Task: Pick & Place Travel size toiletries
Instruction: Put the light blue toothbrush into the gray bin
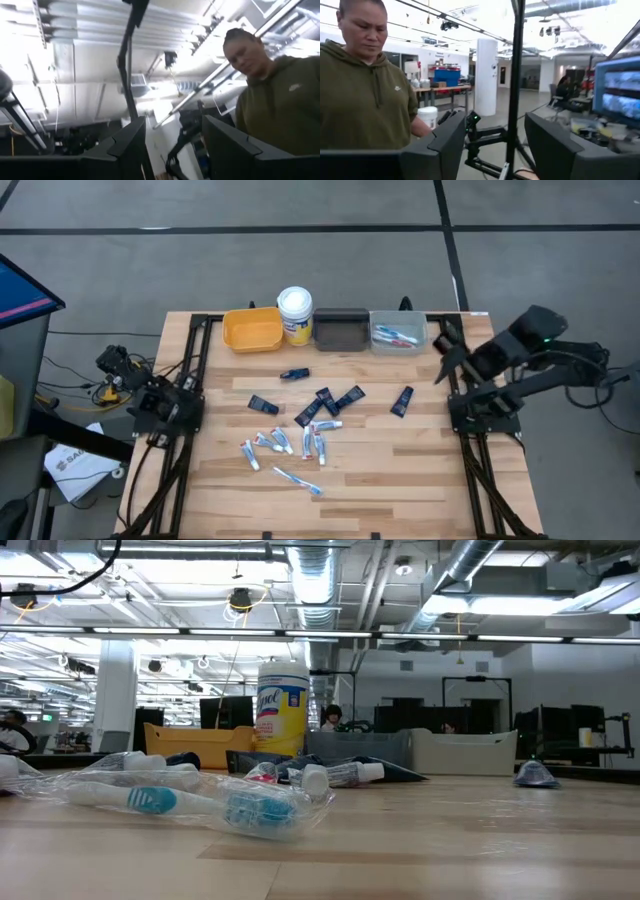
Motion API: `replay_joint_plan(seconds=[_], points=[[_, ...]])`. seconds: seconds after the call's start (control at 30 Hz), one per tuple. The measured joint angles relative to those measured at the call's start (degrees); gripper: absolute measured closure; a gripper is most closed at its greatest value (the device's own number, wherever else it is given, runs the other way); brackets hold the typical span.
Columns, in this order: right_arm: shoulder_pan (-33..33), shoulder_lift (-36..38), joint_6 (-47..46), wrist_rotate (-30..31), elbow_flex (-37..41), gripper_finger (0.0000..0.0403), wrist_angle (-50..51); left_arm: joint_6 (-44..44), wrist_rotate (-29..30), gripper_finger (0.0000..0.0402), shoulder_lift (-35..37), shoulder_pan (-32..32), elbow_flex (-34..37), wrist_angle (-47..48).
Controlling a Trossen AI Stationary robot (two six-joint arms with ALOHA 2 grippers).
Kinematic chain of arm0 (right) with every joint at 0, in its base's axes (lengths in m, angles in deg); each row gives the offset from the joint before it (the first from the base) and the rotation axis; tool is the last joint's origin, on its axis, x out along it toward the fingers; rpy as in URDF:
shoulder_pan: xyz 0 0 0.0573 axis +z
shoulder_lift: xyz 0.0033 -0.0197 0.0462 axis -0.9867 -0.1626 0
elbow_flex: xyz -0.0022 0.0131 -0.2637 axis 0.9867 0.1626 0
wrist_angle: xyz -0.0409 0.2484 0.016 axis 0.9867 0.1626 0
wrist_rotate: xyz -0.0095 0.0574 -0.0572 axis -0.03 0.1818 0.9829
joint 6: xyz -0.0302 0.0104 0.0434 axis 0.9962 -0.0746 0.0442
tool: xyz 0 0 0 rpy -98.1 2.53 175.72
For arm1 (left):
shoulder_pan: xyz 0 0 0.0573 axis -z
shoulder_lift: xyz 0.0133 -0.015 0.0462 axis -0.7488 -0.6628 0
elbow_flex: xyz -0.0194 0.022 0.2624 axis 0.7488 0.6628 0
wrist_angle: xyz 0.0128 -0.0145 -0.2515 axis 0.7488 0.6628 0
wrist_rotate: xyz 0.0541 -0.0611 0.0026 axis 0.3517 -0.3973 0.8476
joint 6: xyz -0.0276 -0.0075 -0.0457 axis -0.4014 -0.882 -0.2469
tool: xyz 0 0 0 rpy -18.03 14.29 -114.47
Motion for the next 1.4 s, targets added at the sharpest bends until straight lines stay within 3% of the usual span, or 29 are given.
replay_joint_plan(seconds=[0.37, 0.63, 0.8, 1.07, 1.2, 1.4], points=[[-0.71, 12.58, 6.72, 1.77, 2.08, 0.0287, 7.7, -2.18, -1.78, 0.0211, -0.02, 0.0, 0.0, -2.8], [-0.73, 25.67, 7.73, 11.34, 16.52, 0.0325, 2.54, -1.23, 1.21, 0.0211, 0.0, 0.0, 0.02, -7.86], [-0.73, 33.48, 4.07, 12.05, 28.58, 0.034, -9.67, -1.27, 10.38, 0.0211, -0.02, 0.0, 0.02, -12.1], [-0.75, 42.15, -1.03, 12.06, 43.38, 0.037, -17.89, -6.92, 24.71, 0.0211, -2.24, 0.0, -3.79, -14.46], [-0.75, 45.23, -2.74, 12.06, 48.13, 0.0397, -20.51, -8.84, 36.68, 0.0211, -10.61, 0.0, -8.17, -14.23], [-0.75, 44.93, -2.87, 12.06, 52.2, 0.0398, -22.51, -8.48, 44.65, 0.0211, -28.97, 0.0, -16.82, -14.14]])
